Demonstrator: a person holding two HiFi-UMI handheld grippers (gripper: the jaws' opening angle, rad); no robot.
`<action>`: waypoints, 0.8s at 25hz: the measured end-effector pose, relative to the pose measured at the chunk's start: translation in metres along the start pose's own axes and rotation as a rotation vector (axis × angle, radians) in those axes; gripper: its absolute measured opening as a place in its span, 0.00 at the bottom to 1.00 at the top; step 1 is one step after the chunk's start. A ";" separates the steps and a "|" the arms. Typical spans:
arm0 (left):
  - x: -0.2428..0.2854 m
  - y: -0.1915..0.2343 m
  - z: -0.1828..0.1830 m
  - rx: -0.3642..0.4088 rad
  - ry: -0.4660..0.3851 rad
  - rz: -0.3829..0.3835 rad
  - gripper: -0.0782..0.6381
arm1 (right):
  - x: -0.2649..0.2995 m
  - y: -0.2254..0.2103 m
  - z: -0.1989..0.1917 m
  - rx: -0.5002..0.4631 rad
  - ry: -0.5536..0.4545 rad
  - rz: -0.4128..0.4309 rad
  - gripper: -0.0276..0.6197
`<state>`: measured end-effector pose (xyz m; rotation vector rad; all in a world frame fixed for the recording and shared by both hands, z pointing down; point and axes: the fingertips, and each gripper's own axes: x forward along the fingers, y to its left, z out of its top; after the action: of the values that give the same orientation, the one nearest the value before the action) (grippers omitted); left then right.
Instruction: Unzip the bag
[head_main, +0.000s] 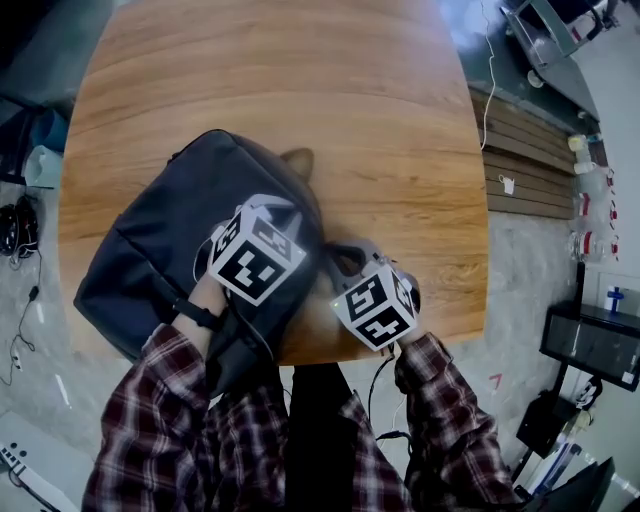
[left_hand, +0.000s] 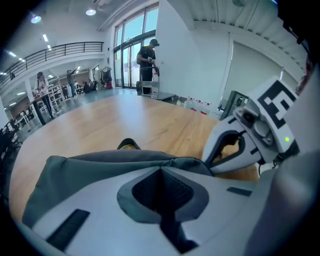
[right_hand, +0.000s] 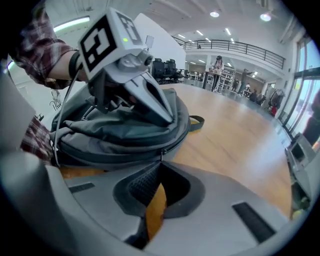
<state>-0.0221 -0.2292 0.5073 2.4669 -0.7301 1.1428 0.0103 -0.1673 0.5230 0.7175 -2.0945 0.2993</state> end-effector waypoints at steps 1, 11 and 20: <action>0.001 0.002 0.002 -0.006 -0.002 0.002 0.12 | -0.004 0.009 -0.002 0.008 -0.001 0.007 0.06; 0.018 0.039 0.025 -0.104 -0.027 0.047 0.12 | -0.030 0.108 -0.005 0.075 -0.044 0.130 0.06; 0.021 0.048 0.039 -0.112 -0.076 0.094 0.12 | -0.033 0.137 -0.011 0.149 -0.068 0.158 0.06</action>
<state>-0.0146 -0.2942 0.5032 2.4158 -0.9148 1.0148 -0.0489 -0.0392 0.5099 0.6573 -2.2152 0.5293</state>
